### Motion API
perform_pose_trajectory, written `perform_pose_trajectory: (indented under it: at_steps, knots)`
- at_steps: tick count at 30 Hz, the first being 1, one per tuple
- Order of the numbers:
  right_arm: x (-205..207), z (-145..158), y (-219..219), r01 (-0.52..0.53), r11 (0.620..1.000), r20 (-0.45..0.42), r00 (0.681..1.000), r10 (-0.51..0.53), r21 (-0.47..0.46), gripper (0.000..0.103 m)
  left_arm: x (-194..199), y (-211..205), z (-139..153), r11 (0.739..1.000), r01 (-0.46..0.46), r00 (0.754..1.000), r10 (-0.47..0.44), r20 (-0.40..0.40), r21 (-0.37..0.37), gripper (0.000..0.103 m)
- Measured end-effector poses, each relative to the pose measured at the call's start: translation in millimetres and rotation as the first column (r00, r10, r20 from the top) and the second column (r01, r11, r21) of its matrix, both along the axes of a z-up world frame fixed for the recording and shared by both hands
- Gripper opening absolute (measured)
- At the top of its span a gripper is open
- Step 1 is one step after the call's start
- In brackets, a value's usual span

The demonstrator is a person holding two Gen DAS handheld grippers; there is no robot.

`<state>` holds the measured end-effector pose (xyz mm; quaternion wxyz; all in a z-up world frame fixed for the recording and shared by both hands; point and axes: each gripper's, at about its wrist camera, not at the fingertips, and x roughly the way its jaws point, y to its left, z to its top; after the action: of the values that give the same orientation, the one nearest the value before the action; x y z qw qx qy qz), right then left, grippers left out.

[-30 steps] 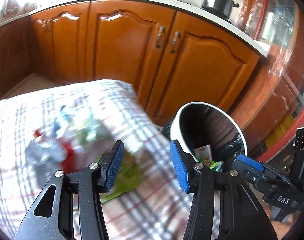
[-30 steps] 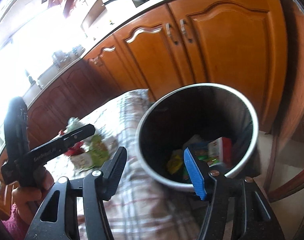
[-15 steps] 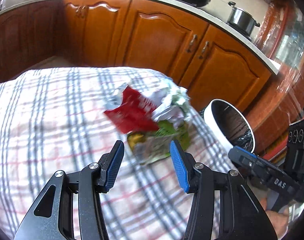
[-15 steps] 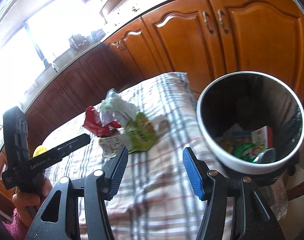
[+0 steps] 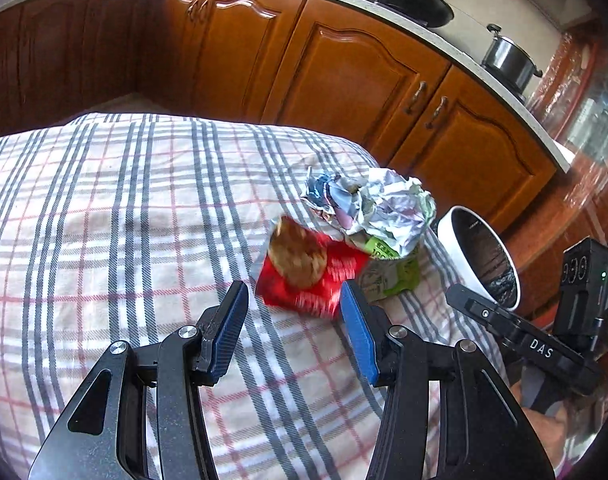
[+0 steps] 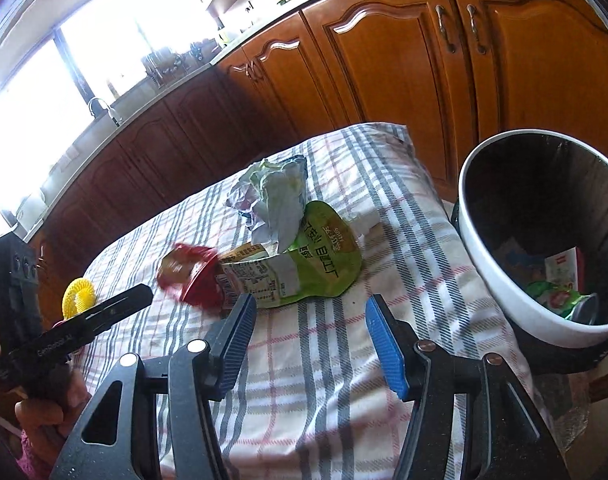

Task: Collect trash
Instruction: 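Grasp the red snack bag with the left tool while the right tool grasps the blue-and-white wrapper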

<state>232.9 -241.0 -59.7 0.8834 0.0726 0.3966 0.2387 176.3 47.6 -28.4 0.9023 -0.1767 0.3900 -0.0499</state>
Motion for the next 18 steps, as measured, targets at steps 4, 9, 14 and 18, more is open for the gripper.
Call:
perform_pose_trajectory:
  at_steps: [4,9,14,18]
  knots:
    - [7.1,0.3,6.9,-0.002,0.999,-0.017,1.000,0.003,0.039,0.057,6.4,6.4,1.2,1.000,-0.019,1.000,0.019,0.010,-0.021,0.049]
    - [21.5,-3.2,22.2,0.018,0.996,-0.063,0.998,-0.013,0.091,0.048,23.1,8.0,-6.3,1.000,0.004,1.000,-0.004,-0.012,-0.006,0.049]
    - [39.4,-13.8,34.1,0.081,0.989,-0.130,0.989,-0.064,0.125,0.045,29.2,1.1,-22.5,0.998,0.063,0.997,-0.063,-0.051,0.005,0.041]
    - [45.9,-20.1,40.8,0.083,0.990,-0.137,0.988,-0.067,0.115,0.031,24.3,-6.4,-29.6,0.993,0.113,0.992,-0.111,-0.053,0.028,0.021]
